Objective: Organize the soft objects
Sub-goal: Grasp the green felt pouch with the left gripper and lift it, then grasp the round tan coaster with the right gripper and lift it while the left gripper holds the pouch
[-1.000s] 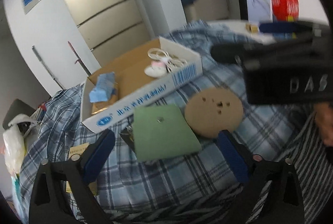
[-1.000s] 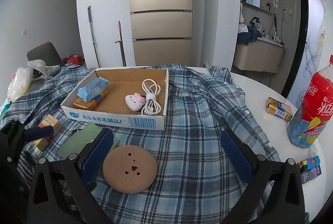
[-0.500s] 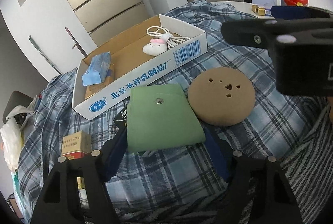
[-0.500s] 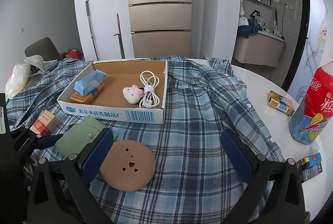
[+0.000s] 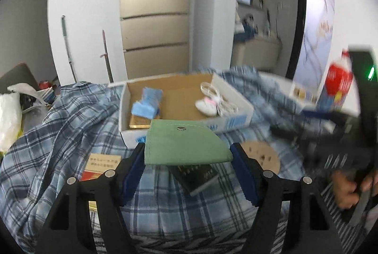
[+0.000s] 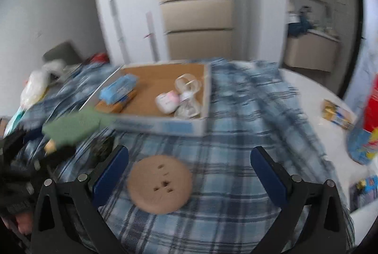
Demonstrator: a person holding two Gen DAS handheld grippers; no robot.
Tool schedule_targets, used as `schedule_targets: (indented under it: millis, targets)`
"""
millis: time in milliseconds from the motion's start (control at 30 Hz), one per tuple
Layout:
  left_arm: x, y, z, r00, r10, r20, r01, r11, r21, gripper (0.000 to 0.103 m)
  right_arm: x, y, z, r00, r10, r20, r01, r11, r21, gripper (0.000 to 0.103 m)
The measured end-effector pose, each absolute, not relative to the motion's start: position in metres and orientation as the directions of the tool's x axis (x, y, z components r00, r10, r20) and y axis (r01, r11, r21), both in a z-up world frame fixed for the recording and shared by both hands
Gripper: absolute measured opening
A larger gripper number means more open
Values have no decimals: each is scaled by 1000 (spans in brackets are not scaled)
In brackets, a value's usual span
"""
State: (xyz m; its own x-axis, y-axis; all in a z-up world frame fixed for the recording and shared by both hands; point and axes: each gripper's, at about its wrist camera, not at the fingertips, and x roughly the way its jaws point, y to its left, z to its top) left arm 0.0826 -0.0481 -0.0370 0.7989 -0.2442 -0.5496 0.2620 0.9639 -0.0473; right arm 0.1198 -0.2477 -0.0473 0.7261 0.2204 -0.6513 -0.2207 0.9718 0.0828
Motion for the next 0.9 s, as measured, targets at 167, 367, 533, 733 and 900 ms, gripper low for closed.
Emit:
schedule_targets:
  millis: [167, 367, 533, 733, 900]
  targets:
    - [67, -48, -24, 850, -258, -459, 269, 962, -42, 73, 124, -220, -61, 671, 198, -715, -290, 957, -7, 98]
    - [62, -56, -22, 869, -235, -436, 265, 964, 7, 73, 131, -210, -70, 616, 197, -762, -334, 942, -26, 94]
    - [64, -55, -25, 865, -223, -449, 253, 967, 7, 73, 136, -202, -82, 559, 169, -811, -355, 934, -50, 90]
    - [69, -50, -28, 855, -221, -469, 243, 970, -14, 73, 138, -197, -88, 532, 153, -833, -375, 925, -70, 82]
    - [65, -48, -26, 877, -196, -439, 216, 976, -6, 73, 135, -199, -83, 558, 158, -815, -368, 927, -72, 74]
